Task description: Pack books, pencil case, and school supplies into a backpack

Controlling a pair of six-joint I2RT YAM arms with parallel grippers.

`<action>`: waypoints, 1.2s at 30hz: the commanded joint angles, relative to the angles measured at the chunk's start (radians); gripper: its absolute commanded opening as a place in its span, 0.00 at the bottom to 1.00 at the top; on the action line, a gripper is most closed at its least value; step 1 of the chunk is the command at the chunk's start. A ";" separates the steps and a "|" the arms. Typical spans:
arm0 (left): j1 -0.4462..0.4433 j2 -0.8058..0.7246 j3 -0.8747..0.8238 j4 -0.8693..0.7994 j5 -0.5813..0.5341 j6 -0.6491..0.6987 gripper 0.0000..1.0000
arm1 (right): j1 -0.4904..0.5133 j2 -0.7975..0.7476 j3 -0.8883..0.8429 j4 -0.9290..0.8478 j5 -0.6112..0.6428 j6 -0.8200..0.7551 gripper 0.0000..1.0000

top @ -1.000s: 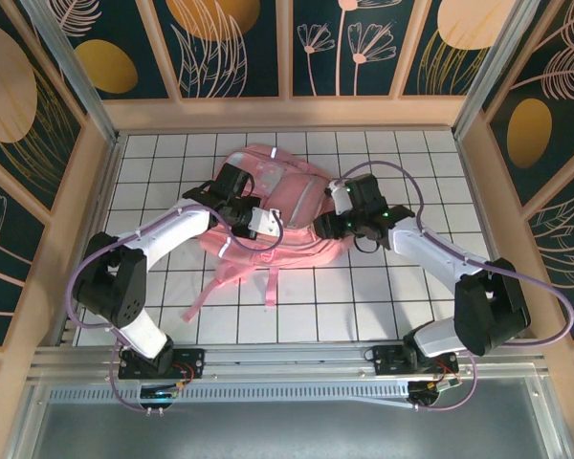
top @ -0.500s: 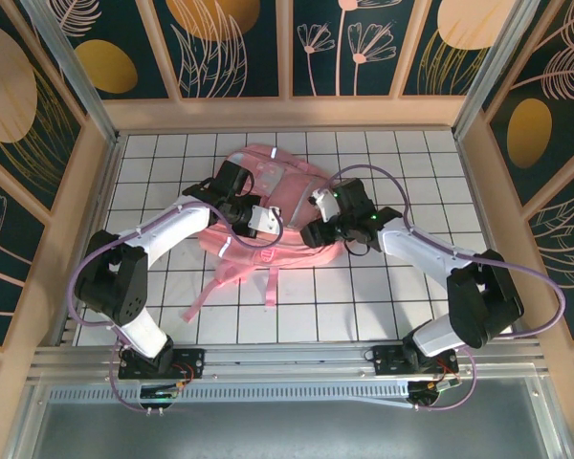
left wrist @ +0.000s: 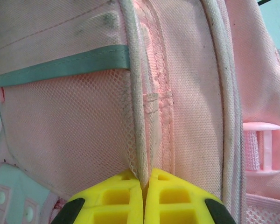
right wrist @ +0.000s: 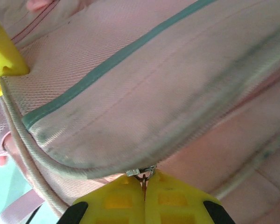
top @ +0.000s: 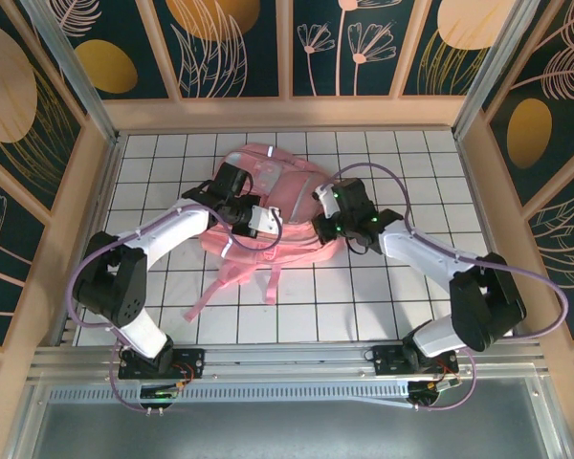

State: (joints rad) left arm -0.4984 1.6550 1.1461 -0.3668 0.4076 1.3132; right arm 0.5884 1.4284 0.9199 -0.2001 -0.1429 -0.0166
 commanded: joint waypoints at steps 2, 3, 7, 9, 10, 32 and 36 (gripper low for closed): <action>0.018 -0.042 -0.068 0.078 -0.034 0.046 0.00 | 0.017 -0.073 -0.013 0.040 0.218 -0.004 0.00; 0.021 -0.031 -0.071 0.124 -0.067 0.030 0.00 | 0.039 -0.082 -0.018 0.036 0.217 -0.008 0.00; 0.065 0.033 0.002 0.211 -0.040 -0.051 0.00 | 0.131 -0.109 -0.054 0.048 0.124 0.064 0.00; 0.076 0.076 0.047 0.251 -0.051 -0.074 0.00 | 0.193 -0.111 -0.058 0.043 0.117 0.097 0.00; 0.083 0.102 0.070 0.273 -0.067 -0.092 0.00 | 0.223 -0.108 -0.053 0.040 0.118 0.113 0.00; 0.002 -0.232 -0.237 0.302 0.115 -0.100 0.77 | 0.132 -0.004 0.025 0.117 -0.238 0.132 0.00; -0.010 -0.167 -0.180 0.288 0.120 -0.084 0.76 | 0.129 0.001 0.030 0.095 -0.297 0.143 0.00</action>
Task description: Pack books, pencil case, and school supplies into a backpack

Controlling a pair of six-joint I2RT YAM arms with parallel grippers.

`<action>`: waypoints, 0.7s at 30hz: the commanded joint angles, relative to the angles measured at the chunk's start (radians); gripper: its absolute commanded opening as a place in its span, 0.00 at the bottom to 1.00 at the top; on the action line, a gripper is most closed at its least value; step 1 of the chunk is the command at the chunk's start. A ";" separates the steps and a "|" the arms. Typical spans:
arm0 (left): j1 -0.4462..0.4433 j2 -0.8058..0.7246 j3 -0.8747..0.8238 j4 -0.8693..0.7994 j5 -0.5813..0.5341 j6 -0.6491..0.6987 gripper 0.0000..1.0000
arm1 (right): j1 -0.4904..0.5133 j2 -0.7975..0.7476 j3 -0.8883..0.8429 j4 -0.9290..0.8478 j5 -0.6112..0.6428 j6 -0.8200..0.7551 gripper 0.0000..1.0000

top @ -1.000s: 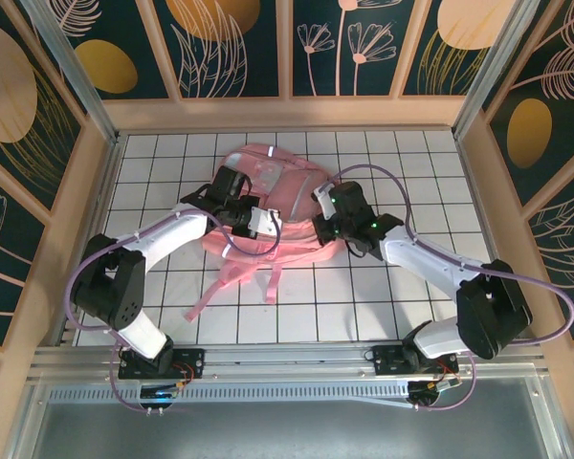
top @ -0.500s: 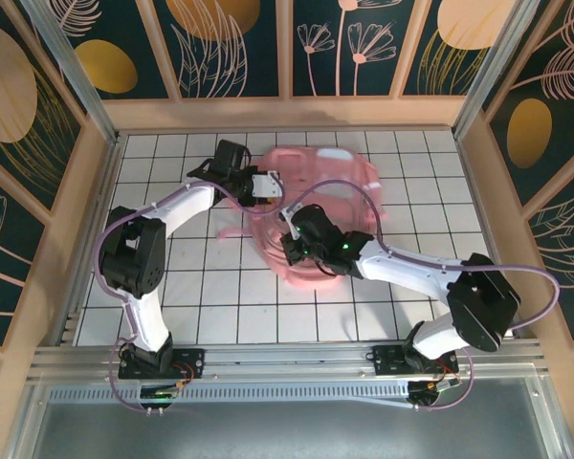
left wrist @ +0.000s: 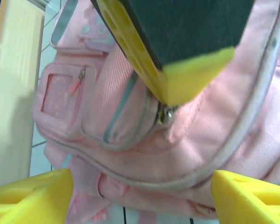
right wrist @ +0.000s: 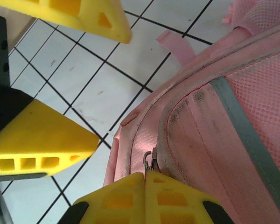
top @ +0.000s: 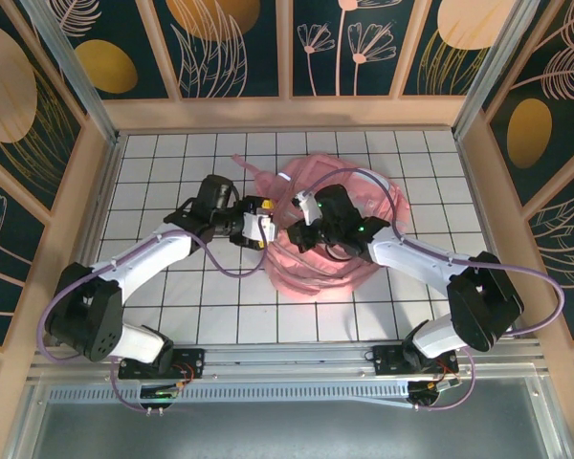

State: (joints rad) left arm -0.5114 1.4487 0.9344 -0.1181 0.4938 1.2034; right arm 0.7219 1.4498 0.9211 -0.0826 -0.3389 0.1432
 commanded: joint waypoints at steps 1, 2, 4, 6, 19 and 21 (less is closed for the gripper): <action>-0.002 0.063 0.076 0.028 0.030 0.042 0.75 | -0.004 -0.024 0.021 -0.015 -0.104 -0.008 0.00; -0.005 0.085 0.095 0.009 0.029 0.062 0.74 | -0.004 -0.030 0.009 -0.004 -0.104 0.003 0.00; -0.013 0.131 0.124 -0.028 0.024 0.098 0.71 | -0.004 -0.043 -0.009 0.014 -0.102 0.021 0.00; -0.021 0.167 0.141 -0.063 0.017 0.128 0.69 | -0.004 -0.052 -0.019 0.021 -0.094 0.033 0.00; -0.052 0.259 0.218 -0.064 0.029 0.166 0.51 | 0.006 -0.067 -0.053 0.017 -0.058 0.068 0.00; -0.056 0.297 0.233 -0.083 0.036 0.171 0.44 | 0.010 -0.068 -0.055 0.017 -0.058 0.073 0.00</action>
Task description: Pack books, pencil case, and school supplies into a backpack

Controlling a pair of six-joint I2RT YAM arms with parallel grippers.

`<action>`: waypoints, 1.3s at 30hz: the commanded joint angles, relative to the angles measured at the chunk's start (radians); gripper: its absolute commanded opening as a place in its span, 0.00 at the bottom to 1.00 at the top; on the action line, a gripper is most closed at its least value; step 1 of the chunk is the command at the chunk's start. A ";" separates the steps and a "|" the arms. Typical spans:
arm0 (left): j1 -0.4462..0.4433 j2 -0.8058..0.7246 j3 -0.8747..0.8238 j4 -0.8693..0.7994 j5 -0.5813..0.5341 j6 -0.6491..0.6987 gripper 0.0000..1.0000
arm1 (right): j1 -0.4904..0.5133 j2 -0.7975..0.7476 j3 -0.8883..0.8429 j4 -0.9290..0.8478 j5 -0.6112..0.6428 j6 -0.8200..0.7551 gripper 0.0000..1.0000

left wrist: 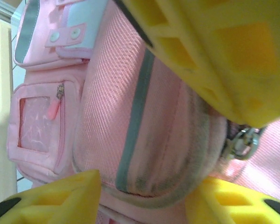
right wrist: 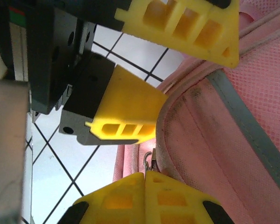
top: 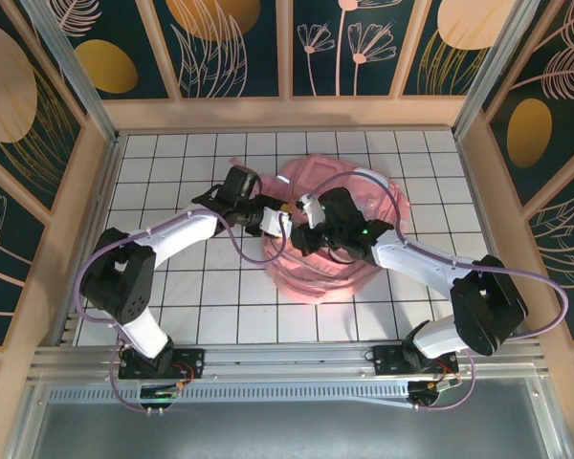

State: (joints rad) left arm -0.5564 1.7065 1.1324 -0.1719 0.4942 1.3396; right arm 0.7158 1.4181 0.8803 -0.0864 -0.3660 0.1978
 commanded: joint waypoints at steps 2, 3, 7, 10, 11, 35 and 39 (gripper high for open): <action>-0.013 0.046 0.041 -0.041 0.042 0.042 0.35 | 0.019 -0.040 -0.016 0.015 -0.023 0.026 0.00; -0.011 0.047 0.044 -0.049 0.047 0.045 0.29 | 0.022 -0.044 -0.019 0.013 -0.020 0.031 0.00; -0.012 0.055 0.058 -0.084 0.062 0.053 0.00 | 0.028 -0.067 -0.038 0.000 0.017 0.056 0.00; -0.013 0.056 0.076 -0.103 0.032 0.029 0.00 | 0.034 -0.087 -0.051 -0.038 0.078 0.073 0.00; -0.012 0.047 0.074 -0.086 0.015 0.008 0.00 | 0.036 -0.096 -0.056 -0.061 0.112 0.077 0.00; 0.158 -0.120 -0.075 -0.049 0.012 -0.075 0.00 | 0.012 -0.280 -0.214 -0.152 0.088 0.232 0.18; 0.158 -0.133 -0.091 -0.061 0.039 -0.107 0.00 | 0.133 -0.181 -0.092 -0.128 0.069 0.316 0.41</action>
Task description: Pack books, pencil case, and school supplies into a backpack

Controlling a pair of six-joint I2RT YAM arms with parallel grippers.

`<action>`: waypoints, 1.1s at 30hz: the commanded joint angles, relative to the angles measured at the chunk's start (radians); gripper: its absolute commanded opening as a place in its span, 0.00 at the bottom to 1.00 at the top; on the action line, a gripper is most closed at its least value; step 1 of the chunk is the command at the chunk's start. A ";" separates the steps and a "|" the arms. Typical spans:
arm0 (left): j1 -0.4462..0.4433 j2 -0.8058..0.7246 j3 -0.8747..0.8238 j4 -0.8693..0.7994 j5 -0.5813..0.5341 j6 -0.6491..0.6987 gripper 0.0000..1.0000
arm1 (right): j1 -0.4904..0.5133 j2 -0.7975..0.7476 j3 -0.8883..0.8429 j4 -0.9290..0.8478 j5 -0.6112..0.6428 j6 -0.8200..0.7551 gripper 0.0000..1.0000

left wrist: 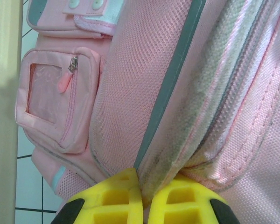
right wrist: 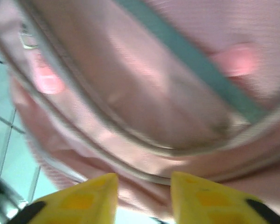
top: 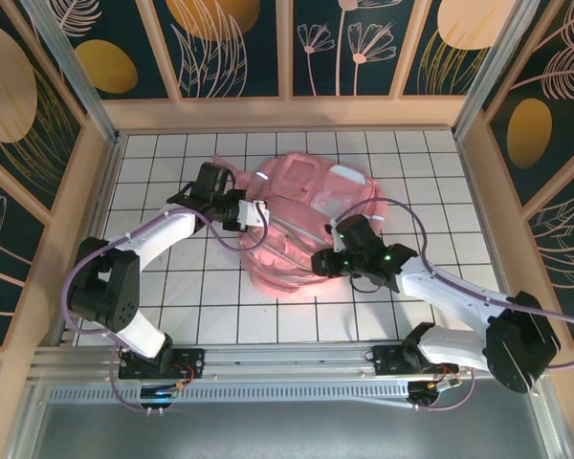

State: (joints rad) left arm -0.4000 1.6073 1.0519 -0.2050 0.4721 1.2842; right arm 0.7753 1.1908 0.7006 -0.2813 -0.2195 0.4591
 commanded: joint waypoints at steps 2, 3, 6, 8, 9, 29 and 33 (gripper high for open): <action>0.001 -0.033 -0.016 -0.047 0.071 -0.060 0.00 | 0.130 0.108 0.141 0.098 -0.040 0.133 0.44; 0.001 -0.034 -0.019 -0.051 0.075 -0.060 0.00 | 0.146 0.130 0.161 0.096 0.015 0.175 0.44; 0.001 -0.047 -0.039 -0.051 0.084 -0.066 0.00 | 0.189 0.185 0.234 0.004 0.261 0.279 0.46; 0.001 -0.055 -0.048 -0.051 0.090 -0.069 0.00 | 0.209 0.235 0.298 -0.114 0.422 0.308 0.48; 0.001 -0.058 -0.050 -0.053 0.090 -0.066 0.00 | 0.215 0.251 0.317 -0.150 0.463 0.312 0.48; 0.001 -0.040 -0.035 -0.060 0.056 -0.067 0.00 | 0.180 0.362 0.306 -0.112 0.542 0.291 0.39; -0.018 -0.073 -0.025 -0.139 0.106 -0.026 0.51 | 0.159 0.342 0.273 0.002 0.451 0.228 0.14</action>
State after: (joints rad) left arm -0.4068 1.5757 1.0130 -0.2436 0.5018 1.2484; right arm 0.9611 1.5330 1.0039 -0.3450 0.2405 0.7242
